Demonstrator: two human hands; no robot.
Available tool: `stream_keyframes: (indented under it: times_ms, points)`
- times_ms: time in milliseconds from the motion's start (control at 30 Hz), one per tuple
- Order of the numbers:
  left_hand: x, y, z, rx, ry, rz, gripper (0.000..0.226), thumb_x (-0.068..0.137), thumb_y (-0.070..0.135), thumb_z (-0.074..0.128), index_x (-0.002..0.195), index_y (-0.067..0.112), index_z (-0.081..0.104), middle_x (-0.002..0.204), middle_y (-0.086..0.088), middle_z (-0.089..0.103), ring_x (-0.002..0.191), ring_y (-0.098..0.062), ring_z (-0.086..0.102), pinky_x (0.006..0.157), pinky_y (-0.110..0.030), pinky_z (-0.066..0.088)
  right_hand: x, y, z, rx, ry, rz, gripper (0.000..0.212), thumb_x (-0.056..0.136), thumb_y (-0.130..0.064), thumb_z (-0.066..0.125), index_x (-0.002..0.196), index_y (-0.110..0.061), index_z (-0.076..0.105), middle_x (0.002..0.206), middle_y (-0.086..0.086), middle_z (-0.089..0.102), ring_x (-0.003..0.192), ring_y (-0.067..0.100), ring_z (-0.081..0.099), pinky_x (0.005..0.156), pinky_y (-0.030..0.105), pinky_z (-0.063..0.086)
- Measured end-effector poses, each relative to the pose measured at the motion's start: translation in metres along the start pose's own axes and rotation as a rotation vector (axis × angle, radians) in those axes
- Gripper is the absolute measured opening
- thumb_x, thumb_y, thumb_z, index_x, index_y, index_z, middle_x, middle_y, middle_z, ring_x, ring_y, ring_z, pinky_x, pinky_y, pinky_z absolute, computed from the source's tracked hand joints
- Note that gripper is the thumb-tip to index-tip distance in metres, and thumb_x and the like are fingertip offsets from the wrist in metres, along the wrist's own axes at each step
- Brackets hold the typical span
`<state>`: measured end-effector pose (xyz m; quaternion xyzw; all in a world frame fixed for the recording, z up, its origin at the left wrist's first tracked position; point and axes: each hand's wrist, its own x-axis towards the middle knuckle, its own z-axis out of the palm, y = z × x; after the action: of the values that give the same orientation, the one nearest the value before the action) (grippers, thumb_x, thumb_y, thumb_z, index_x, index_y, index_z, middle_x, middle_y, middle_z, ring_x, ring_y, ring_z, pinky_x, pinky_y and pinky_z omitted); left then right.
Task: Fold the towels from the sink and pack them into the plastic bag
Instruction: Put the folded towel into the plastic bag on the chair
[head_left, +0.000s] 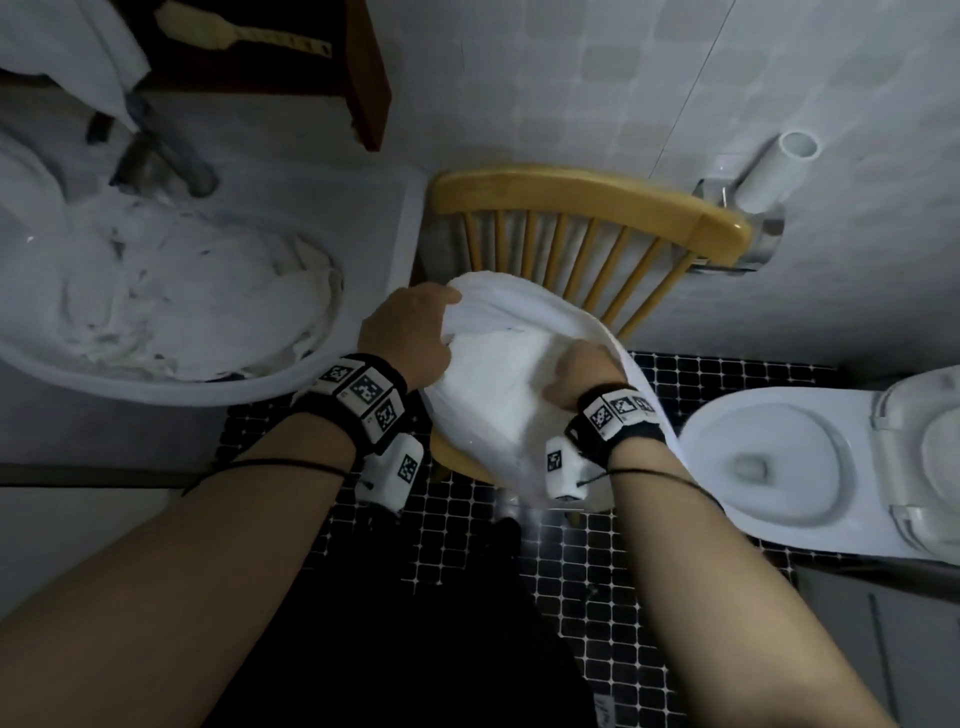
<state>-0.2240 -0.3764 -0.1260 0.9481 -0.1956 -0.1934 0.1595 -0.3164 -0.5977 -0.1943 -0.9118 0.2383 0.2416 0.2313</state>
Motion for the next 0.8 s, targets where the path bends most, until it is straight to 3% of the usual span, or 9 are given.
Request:
stream_keyframes:
  times_ms: [33,100,167,200,267,333,433,600,800]
  points:
    - [0.002,0.000,-0.001,0.000,0.009,-0.009,0.069,0.089,0.010,0.067,0.155,0.020,0.048,0.158,-0.008,0.048,0.141,-0.033,0.047,0.114,-0.051,0.043,-0.008,-0.001,-0.006,0.078,0.211,-0.031,0.022,0.090,-0.016,0.068,0.111,-0.014,0.068,0.112,0.003,0.069,0.099,0.025,0.063,0.087,0.032,0.052]
    - [0.000,0.011,-0.002,0.027,0.023,-0.013,0.073,0.088,0.007,0.064,0.156,0.024,0.046,0.157,-0.007,0.047,0.138,-0.035,0.045,0.109,-0.053,0.047,-0.034,0.000,-0.012,0.200,0.676,-0.156,0.030,0.083,0.007,0.060,0.104,-0.014,0.062,0.103,0.004,0.062,0.092,0.025,0.058,0.077,0.033,0.049]
    - [-0.004,0.024,-0.002,0.088,0.053,-0.027,0.071,0.089,0.004,0.060,0.155,0.029,0.046,0.151,-0.007,0.047,0.135,-0.036,0.042,0.101,-0.053,0.050,-0.057,0.003,-0.007,0.099,0.904,-0.182,0.055,0.073,0.014,0.055,0.120,-0.015,0.057,0.108,0.011,0.054,0.096,0.031,0.052,0.077,0.039,0.045]
    - [-0.005,0.029,-0.002,0.106,0.064,-0.036,0.069,0.091,0.003,0.058,0.154,0.031,0.048,0.148,-0.007,0.048,0.134,-0.035,0.041,0.099,-0.053,0.051,-0.061,0.008,-0.002,0.015,0.933,-0.080,0.067,0.069,0.013,0.055,0.129,-0.017,0.054,0.111,0.013,0.050,0.097,0.032,0.048,0.079,0.040,0.041]
    - [-0.008,0.036,-0.003,0.125,0.076,-0.061,0.063,0.094,0.002,0.054,0.149,0.031,0.053,0.144,-0.006,0.051,0.134,-0.035,0.040,0.099,-0.051,0.051,-0.065,0.026,0.007,-0.091,0.844,0.214,0.070,0.066,0.006,0.065,0.130,-0.018,0.052,0.118,0.017,0.047,0.101,0.034,0.045,0.083,0.043,0.037]
    - [-0.008,0.038,-0.004,0.147,0.064,-0.097,0.054,0.094,0.001,0.053,0.141,0.027,0.061,0.140,-0.005,0.058,0.135,-0.035,0.039,0.101,-0.048,0.052,-0.072,0.042,0.007,-0.145,0.563,0.401,0.055,0.074,-0.007,0.075,0.125,-0.013,0.056,0.125,0.021,0.052,0.113,0.040,0.049,0.093,0.049,0.042]
    - [-0.008,0.038,-0.001,0.205,0.038,-0.134,0.040,0.095,0.004,0.055,0.129,0.020,0.069,0.131,-0.009,0.065,0.135,-0.036,0.040,0.102,-0.043,0.051,-0.083,0.053,0.005,-0.100,0.227,0.373,0.038,0.095,-0.011,0.056,0.133,-0.013,0.055,0.131,0.020,0.062,0.119,0.043,0.061,0.098,0.052,0.052]
    - [-0.010,0.051,-0.010,0.079,0.173,-0.094,0.036,0.098,-0.003,0.051,0.122,0.011,0.073,0.124,-0.021,0.064,0.127,-0.040,0.048,0.105,-0.043,0.049,-0.094,0.030,-0.044,-0.041,0.380,0.197,0.034,0.099,-0.002,0.044,0.123,-0.012,0.067,0.114,0.019,0.070,0.104,0.040,0.069,0.077,0.041,0.049]
    - [0.002,0.031,-0.049,0.066,0.301,-0.163,0.034,0.092,-0.006,0.059,0.116,0.012,0.078,0.121,-0.019,0.070,0.122,-0.041,0.056,0.108,-0.042,0.047,-0.098,0.034,-0.095,0.014,0.576,0.177,0.040,0.096,0.000,0.051,0.128,-0.019,0.067,0.113,0.021,0.070,0.104,0.043,0.068,0.081,0.044,0.052]
